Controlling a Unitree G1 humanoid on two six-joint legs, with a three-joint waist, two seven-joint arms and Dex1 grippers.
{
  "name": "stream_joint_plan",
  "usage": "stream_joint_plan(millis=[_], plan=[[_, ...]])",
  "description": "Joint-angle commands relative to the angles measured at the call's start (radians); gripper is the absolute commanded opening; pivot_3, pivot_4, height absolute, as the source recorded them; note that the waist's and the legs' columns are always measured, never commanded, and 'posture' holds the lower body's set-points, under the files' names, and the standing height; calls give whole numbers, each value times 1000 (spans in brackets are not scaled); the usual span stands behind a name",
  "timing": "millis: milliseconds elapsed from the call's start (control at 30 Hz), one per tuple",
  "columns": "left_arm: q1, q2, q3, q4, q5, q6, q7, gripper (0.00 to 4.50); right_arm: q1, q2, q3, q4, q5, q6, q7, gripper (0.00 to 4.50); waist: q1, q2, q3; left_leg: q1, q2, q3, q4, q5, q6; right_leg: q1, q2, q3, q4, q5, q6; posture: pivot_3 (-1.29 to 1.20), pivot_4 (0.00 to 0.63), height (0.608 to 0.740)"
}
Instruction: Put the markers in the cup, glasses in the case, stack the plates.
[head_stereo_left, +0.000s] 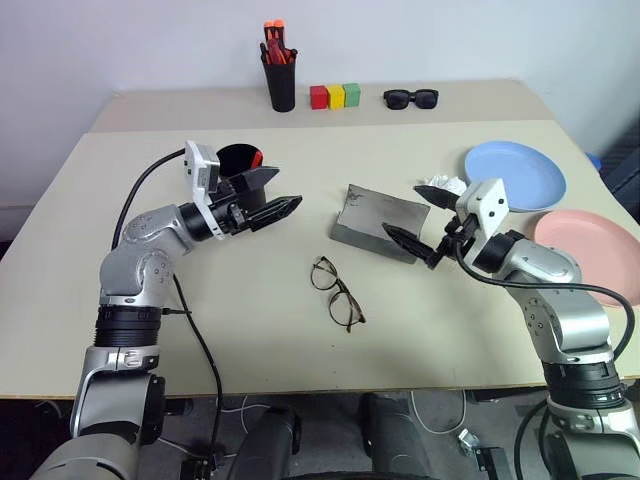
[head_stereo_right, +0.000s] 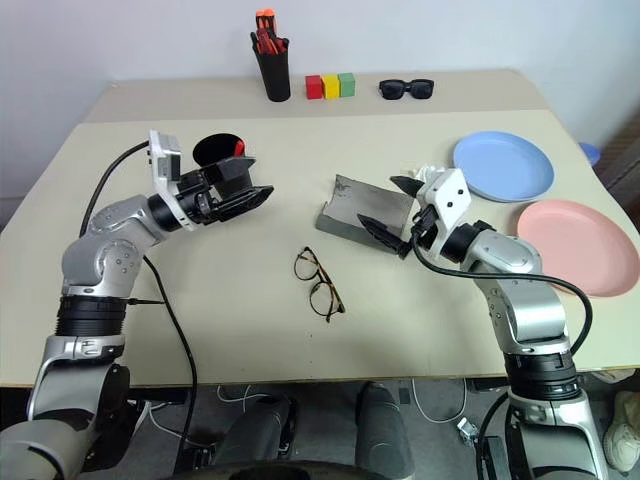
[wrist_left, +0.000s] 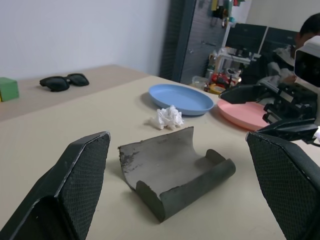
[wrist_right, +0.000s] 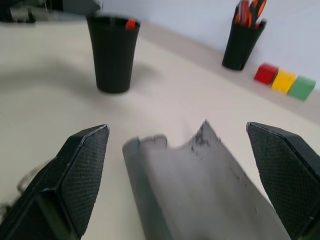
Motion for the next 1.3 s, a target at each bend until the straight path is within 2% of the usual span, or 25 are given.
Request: stream_joint_plan(millis=[33, 267, 433, 833, 967, 1200, 1300], plan=[[26, 9, 20, -82, -53, 39, -15, 4475, -79, -5, 57, 67, -57, 54, -15, 4500, -5, 0, 0, 0, 0, 0, 0, 0, 0, 0, 0, 0, 0, 0, 0, 0, 150, 740], [102, 103, 37, -166, -121, 164, -62, 4475, -225, 17, 130, 191, -113, 61, 17, 4500, -3, 0, 0, -1, 0, 1, -1, 0, 0, -1, 0, 0, 0, 0, 0, 0, 150, 740], [151, 137, 54, -205, -127, 165, -61, 4475, -276, 27, 130, 237, -110, 66, 43, 4500, 2, 0, 0, -1, 0, 0, -1, 0, 0, -1, 0, 0, 0, 0, 0, 0, 150, 740], [173, 127, 54, -235, -129, 159, -37, 4475, -260, 20, 123, 210, -80, 147, 97, 4500, -1, 0, 0, -1, 0, 0, -1, 0, 0, -1, 0, 0, 0, 0, 0, 0, 150, 740], [158, 120, 41, -224, -121, 151, -38, 4475, -249, 17, 168, 215, -108, 165, 113, 4500, 0, 0, 0, -1, 0, 0, -1, 0, 0, -1, 0, 0, 0, 0, 0, 0, 150, 740], [154, 105, 39, -231, -120, 154, -14, 4475, -196, 23, 67, 153, -28, 146, 114, 4500, 1, 0, 0, -1, 0, 0, -1, 0, 0, -1, 0, 0, 0, 0, 0, 0, 150, 740], [148, 105, 35, -226, -118, 155, -15, 4475, -184, 0, 115, 173, -78, 141, 125, 4500, 0, 0, 0, -1, 0, 0, -1, 0, 0, -1, 0, 0, 0, 0, 0, 0, 150, 740]])
